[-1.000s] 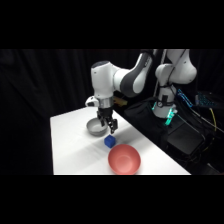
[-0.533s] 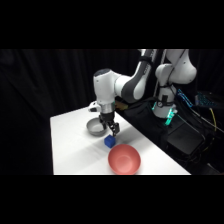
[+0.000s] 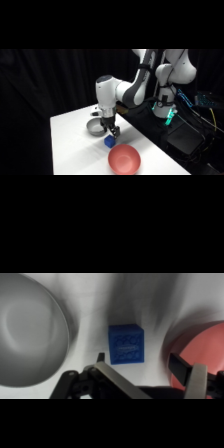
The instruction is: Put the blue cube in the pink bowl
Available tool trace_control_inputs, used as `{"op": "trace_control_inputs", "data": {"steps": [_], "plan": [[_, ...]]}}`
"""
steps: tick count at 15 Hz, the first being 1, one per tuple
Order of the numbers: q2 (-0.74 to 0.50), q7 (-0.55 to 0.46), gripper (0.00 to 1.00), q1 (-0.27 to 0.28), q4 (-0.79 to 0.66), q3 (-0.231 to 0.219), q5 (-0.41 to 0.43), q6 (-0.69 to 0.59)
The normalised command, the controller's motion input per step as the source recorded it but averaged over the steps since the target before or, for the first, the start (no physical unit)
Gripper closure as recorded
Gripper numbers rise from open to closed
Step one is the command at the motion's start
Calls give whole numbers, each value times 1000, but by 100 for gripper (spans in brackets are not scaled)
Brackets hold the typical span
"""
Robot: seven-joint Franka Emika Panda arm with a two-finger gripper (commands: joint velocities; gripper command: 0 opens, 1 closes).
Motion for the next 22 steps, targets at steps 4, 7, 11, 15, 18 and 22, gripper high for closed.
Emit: {"op": "trace_control_inputs", "data": {"steps": [4, 7, 11, 15, 18, 22], "plan": [[94, -109, 0, -63, -1, 46, -82, 232], [94, -79, 0, -59, 7, 35, -104, 230], [89, -23, 0, -34, 19, -13, -156, 239], [120, 4, 0, -8, 53, -40, -178, 234], [131, -34, 0, -24, 83, -14, -135, 206], [136, -55, 6, -46, 110, 8, -107, 196]]}}
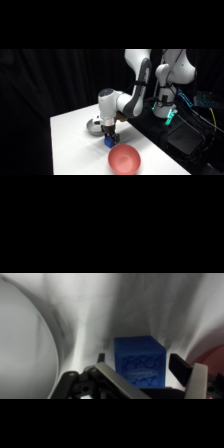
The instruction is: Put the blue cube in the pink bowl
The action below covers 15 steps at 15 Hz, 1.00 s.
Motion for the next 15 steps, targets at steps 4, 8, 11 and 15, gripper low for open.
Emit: {"op": "trace_control_inputs", "data": {"steps": [4, 8, 11, 15], "plan": [[46, 4, 42, -4, 70, -45, -141, 153], [-91, 46, 72, 19, -10, -80, -152, 66], [-222, 42, 76, 8, -42, -50, -127, -108], [-403, 41, 77, 14, -40, -20, -110, -336]]}}
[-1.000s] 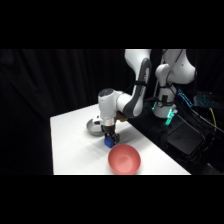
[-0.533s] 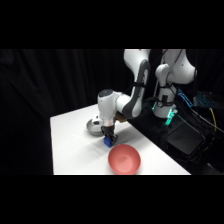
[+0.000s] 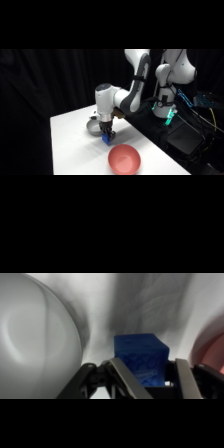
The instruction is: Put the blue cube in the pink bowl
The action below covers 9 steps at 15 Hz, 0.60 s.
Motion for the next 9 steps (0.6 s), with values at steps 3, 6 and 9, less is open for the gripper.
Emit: {"op": "trace_control_inputs", "data": {"steps": [3, 6, 9], "plan": [[-455, 94, 77, 60, 38, -44, -169, -526], [-375, 108, 77, 55, 131, -27, -190, -541], [-251, 125, 77, 46, 180, -3, -165, -446]]}}
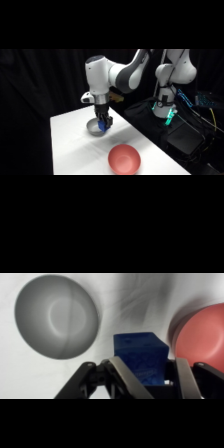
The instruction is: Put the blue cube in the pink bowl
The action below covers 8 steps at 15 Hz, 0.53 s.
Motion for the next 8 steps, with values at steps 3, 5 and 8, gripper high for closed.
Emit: {"op": "trace_control_inputs", "data": {"steps": [3, 5, 8], "plan": [[-158, 168, 77, 54, 149, 30, -95, -304], [-131, 178, 77, 85, 108, 71, -39, -218], [-94, 183, 77, 121, 87, 100, -31, -166]]}}
